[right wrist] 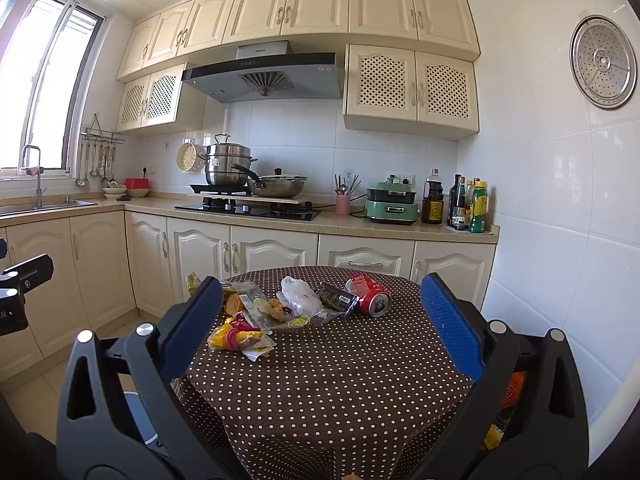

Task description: Collect trash

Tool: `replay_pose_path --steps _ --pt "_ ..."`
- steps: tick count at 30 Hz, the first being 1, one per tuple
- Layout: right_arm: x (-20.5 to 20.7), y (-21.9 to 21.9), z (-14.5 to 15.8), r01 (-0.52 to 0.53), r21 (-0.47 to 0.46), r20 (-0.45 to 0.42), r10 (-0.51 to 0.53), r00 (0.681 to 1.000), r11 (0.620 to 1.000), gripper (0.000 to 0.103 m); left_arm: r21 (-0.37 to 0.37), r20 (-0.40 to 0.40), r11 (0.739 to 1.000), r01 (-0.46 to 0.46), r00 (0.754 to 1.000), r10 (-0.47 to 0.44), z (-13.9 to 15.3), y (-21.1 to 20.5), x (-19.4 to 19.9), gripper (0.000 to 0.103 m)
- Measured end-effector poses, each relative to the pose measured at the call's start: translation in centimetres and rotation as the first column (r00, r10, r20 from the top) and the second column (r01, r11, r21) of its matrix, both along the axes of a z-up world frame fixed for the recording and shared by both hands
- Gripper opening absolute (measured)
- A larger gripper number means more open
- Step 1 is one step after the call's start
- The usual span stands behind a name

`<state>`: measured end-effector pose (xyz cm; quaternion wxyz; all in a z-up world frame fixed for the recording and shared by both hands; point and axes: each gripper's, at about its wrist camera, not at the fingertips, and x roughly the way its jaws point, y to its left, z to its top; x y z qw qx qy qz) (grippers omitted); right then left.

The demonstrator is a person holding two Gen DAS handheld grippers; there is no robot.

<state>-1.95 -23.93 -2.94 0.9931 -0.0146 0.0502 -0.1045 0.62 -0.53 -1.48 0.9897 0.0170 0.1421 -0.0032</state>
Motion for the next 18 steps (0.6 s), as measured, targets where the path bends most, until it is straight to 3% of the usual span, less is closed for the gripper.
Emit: replay_pose_path --steps 11,18 --pt "1.1 -0.8 -1.0 0.006 0.017 -0.038 -0.005 0.999 1.0 0.097 0.023 -0.034 1.0 0.015 0.999 -0.014 -0.8 -0.9 1.0 0.094" --pt "2.5 -1.9 -2.3 0.014 0.042 -0.083 -0.011 0.997 0.999 0.097 0.032 -0.099 0.998 0.057 0.994 -0.054 -2.0 -1.7 3.1 0.094"
